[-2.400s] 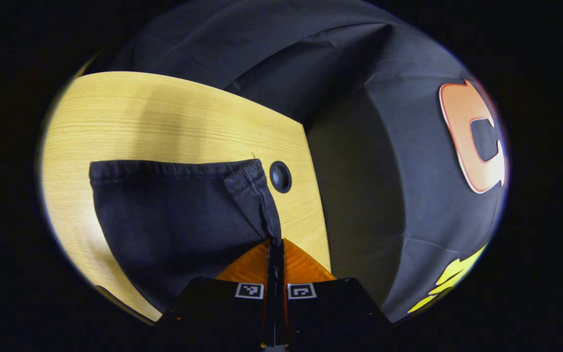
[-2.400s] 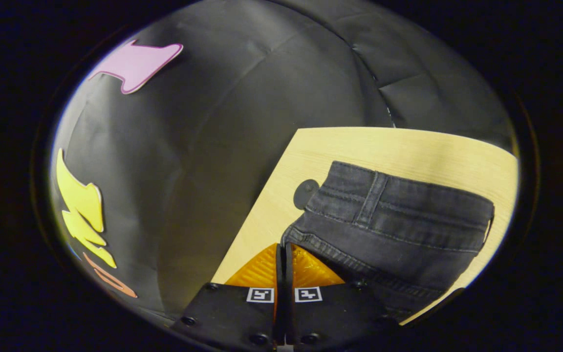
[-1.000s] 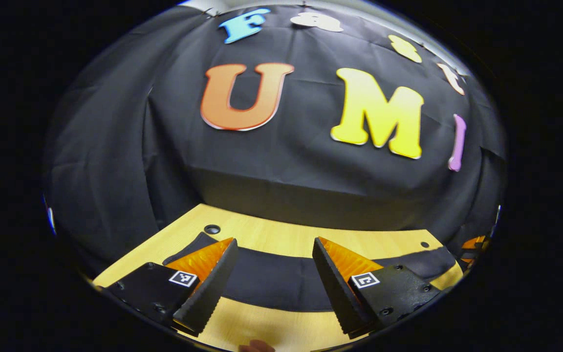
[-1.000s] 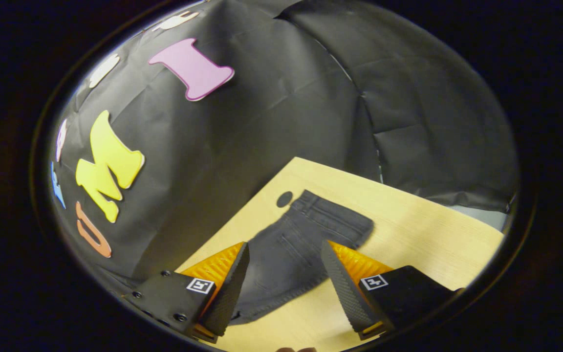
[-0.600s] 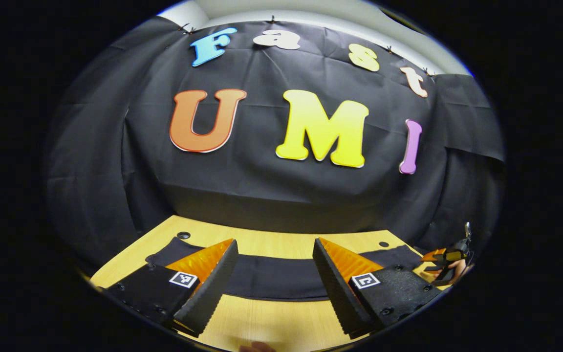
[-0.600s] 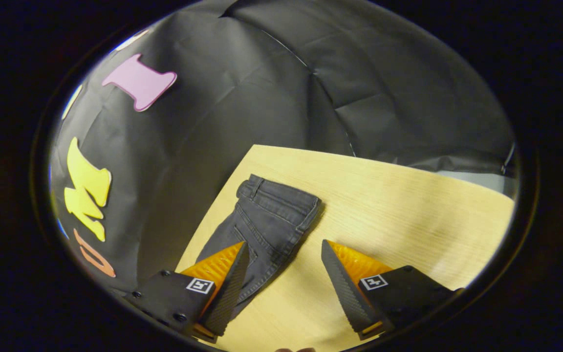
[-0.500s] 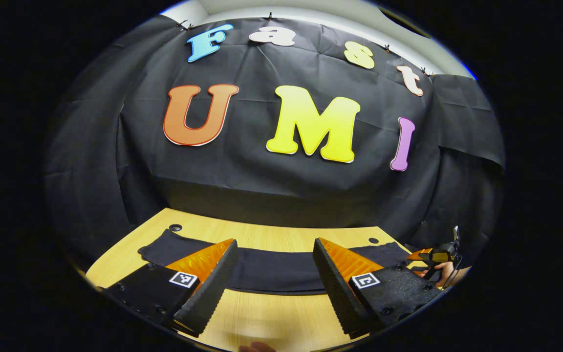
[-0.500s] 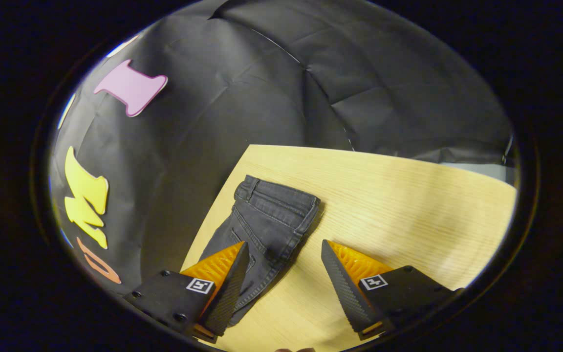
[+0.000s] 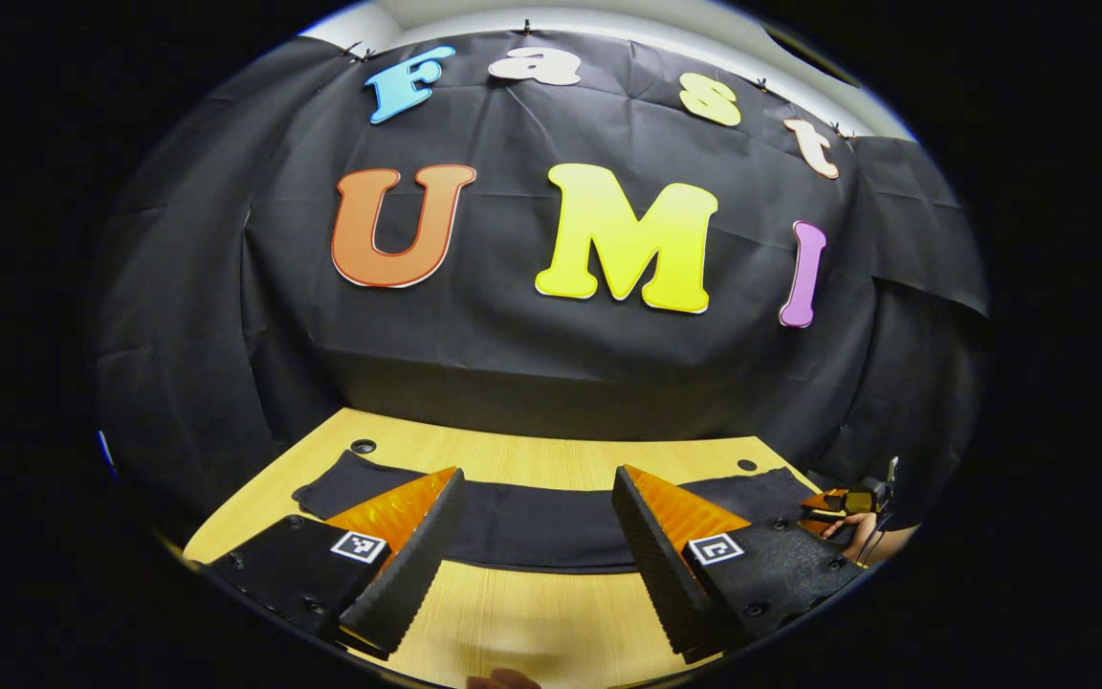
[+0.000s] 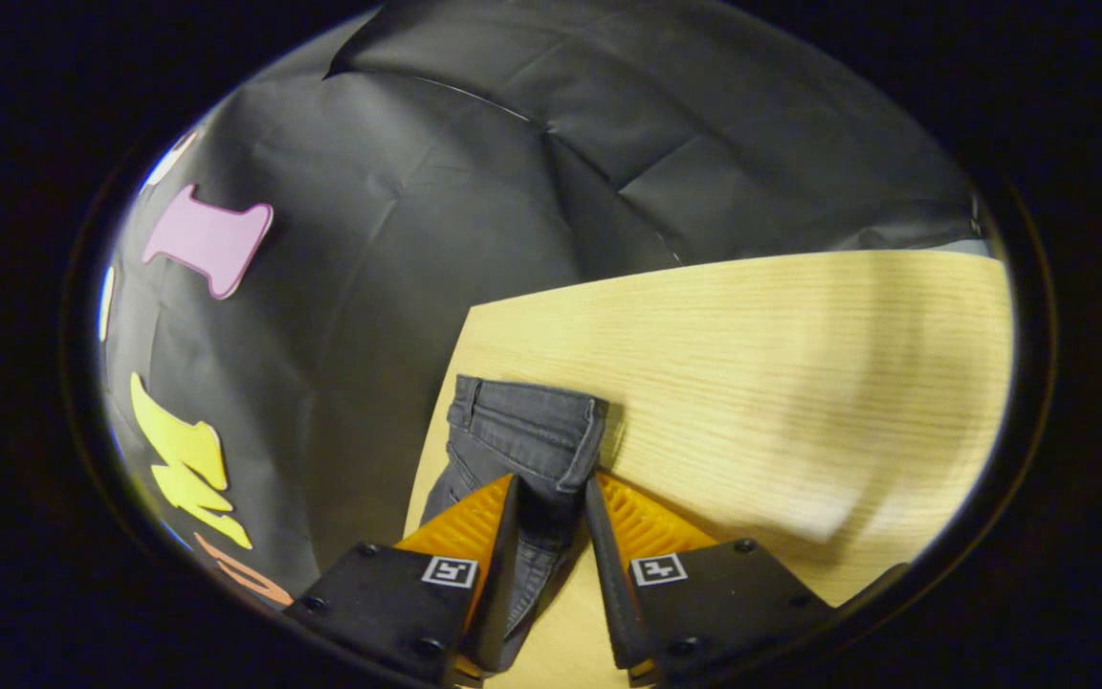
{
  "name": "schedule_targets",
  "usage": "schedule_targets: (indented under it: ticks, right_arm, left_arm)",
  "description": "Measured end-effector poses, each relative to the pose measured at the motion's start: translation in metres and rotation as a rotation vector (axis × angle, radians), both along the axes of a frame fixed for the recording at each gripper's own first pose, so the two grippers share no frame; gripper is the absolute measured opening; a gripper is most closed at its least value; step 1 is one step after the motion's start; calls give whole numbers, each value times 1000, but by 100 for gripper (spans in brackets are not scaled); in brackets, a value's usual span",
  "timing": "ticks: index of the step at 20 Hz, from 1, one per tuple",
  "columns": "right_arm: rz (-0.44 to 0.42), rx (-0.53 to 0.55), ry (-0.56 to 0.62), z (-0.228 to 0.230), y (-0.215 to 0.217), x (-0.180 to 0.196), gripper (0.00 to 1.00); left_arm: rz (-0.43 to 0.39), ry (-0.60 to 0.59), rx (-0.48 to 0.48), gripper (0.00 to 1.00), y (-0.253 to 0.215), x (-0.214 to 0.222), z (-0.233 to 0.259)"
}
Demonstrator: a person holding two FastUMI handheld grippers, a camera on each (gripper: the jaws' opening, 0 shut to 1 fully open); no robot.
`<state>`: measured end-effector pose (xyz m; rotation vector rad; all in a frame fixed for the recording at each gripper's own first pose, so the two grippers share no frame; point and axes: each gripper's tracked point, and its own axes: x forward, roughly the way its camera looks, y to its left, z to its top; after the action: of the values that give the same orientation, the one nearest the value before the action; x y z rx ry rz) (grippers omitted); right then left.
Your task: Grasp the waist and the cuffs of the jeans and fold them to make the two legs overlap; first hold the waist and fold one-third of the jeans toward the cuffs, then hold the cuffs and fold the remaining one-third in the same direction to finish folding.
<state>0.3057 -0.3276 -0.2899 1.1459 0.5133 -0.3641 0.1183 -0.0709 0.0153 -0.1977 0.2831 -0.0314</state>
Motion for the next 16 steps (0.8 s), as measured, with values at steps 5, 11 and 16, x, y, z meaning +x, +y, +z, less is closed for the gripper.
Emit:
schedule_targets:
  ticks: [5, 11, 16]
  right_arm:
    - [25, -98, 17, 4, -2, 3, 17]
    - [69, -246, 6, 39, 6, 8, 2]
    - [166, -397, -105, 112, 44, 12, 2]
  left_arm:
    - [-1, 22, -21, 99, 4, 3, -5]
    - [21, 28, -40, 99, 20, 2, -8]
    - [47, 21, -62, 99, 36, -5, -8]
